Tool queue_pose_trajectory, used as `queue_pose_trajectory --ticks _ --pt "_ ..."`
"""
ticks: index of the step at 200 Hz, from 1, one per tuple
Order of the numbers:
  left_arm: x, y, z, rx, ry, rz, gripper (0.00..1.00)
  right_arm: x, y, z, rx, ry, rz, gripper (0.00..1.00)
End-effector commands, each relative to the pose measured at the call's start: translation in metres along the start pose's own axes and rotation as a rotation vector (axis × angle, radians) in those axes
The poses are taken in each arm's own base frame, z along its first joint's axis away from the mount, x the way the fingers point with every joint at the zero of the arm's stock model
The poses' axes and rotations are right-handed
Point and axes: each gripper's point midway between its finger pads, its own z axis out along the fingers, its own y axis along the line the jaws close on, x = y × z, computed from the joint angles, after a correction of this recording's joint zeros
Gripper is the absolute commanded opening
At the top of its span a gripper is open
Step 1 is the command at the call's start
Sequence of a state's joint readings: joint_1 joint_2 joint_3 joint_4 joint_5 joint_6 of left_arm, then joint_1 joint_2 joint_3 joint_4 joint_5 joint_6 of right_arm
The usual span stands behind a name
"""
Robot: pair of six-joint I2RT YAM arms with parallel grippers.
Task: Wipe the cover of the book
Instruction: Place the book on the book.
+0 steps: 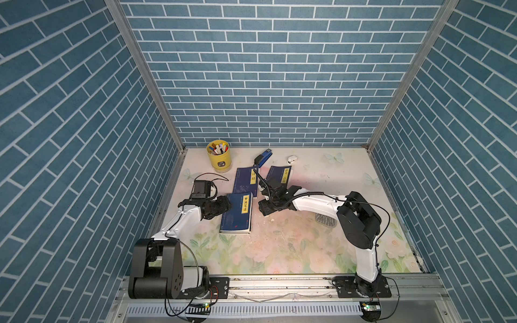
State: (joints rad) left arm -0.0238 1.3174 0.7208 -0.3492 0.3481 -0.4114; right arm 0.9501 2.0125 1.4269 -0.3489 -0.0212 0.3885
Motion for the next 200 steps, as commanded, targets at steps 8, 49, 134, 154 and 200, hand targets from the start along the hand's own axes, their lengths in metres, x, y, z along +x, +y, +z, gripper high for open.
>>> queue_pose_trajectory --ticks 8,49,134,154,200 --pt "0.002 0.012 0.000 -0.050 -0.017 -0.016 0.67 0.005 0.003 0.007 0.048 0.035 -0.013 0.61" --pt "0.005 0.012 0.004 -0.046 -0.001 -0.019 0.66 0.006 0.017 0.014 0.040 0.048 -0.038 0.62" --pt "0.012 0.009 0.013 -0.008 0.043 -0.029 0.66 0.011 0.035 0.021 0.021 0.060 -0.065 0.62" --pt "0.013 0.008 0.014 -0.006 0.048 -0.030 0.65 0.011 0.038 0.021 0.015 0.059 -0.070 0.62" --pt "0.015 0.007 0.016 0.006 0.061 -0.034 0.65 0.009 0.041 0.021 0.005 0.058 -0.076 0.62"
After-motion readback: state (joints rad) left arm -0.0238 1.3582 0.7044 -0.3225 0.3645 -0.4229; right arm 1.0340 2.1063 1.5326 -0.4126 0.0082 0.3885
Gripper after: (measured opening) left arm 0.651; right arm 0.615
